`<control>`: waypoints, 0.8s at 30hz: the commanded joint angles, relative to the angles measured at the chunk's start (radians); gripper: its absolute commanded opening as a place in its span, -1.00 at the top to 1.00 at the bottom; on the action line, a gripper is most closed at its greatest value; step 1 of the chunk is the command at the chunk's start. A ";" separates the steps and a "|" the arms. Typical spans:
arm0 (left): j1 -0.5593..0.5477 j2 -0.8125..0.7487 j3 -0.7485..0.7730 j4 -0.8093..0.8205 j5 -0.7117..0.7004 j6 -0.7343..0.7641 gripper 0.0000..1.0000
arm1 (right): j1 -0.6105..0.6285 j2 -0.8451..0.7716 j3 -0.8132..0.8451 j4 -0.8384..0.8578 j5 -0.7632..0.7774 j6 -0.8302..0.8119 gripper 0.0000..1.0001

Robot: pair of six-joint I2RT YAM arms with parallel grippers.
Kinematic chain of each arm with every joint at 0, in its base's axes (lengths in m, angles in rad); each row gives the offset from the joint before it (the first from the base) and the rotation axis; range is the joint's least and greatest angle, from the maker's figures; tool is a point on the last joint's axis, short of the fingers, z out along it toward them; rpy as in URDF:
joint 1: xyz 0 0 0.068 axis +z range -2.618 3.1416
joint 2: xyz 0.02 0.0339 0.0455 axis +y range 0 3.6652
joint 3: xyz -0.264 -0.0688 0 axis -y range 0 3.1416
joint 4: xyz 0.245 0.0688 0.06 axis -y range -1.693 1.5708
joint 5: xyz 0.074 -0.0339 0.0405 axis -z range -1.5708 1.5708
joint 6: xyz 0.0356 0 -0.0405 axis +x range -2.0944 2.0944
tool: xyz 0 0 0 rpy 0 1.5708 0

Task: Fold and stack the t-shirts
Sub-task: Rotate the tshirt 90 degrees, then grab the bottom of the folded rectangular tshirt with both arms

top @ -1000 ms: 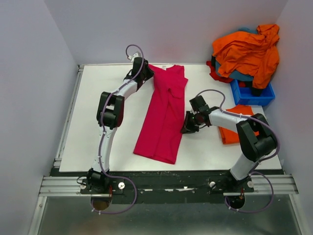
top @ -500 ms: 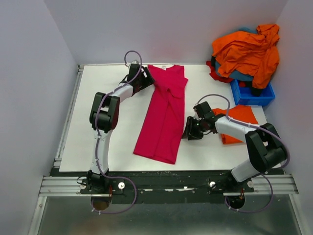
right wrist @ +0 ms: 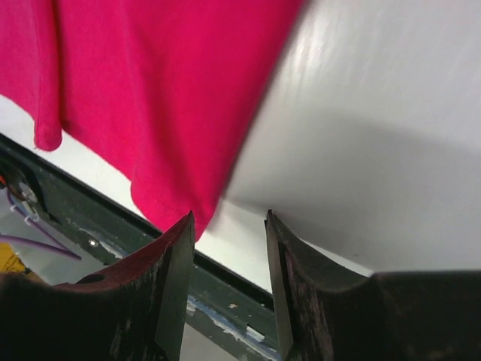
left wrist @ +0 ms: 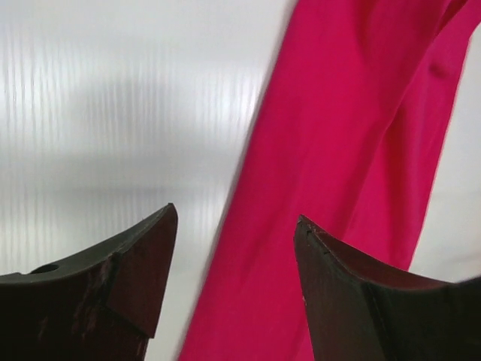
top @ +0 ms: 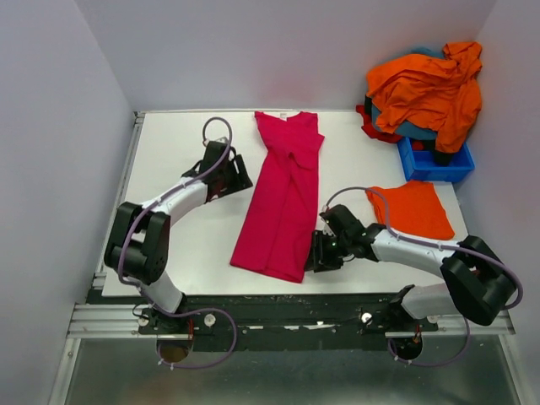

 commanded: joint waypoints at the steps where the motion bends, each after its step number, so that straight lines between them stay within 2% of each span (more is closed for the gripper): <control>1: -0.028 -0.155 -0.206 -0.124 -0.042 -0.001 -0.47 | 0.060 -0.023 -0.055 0.082 -0.014 0.109 -0.01; 6: -0.075 -0.321 -0.376 -0.121 -0.059 -0.050 -0.44 | 0.128 0.009 -0.044 0.098 0.026 0.161 0.03; 10: -0.097 -0.401 -0.450 -0.129 -0.053 -0.076 -0.39 | 0.152 0.043 -0.036 0.078 0.064 0.178 0.25; 12: -0.106 -0.435 -0.475 -0.141 -0.050 -0.085 -0.37 | 0.152 0.051 -0.038 0.072 0.074 0.179 0.44; 15: -0.129 -0.475 -0.501 -0.152 -0.010 -0.107 -0.26 | 0.152 0.029 -0.036 0.029 0.094 0.172 0.98; 20: -0.226 -0.534 -0.516 -0.244 -0.041 -0.160 -0.22 | 0.151 -0.078 -0.019 -0.135 0.170 0.100 0.99; 24: -0.264 -0.579 -0.557 -0.267 -0.026 -0.200 -0.16 | 0.151 -0.075 -0.015 -0.160 0.158 0.077 0.99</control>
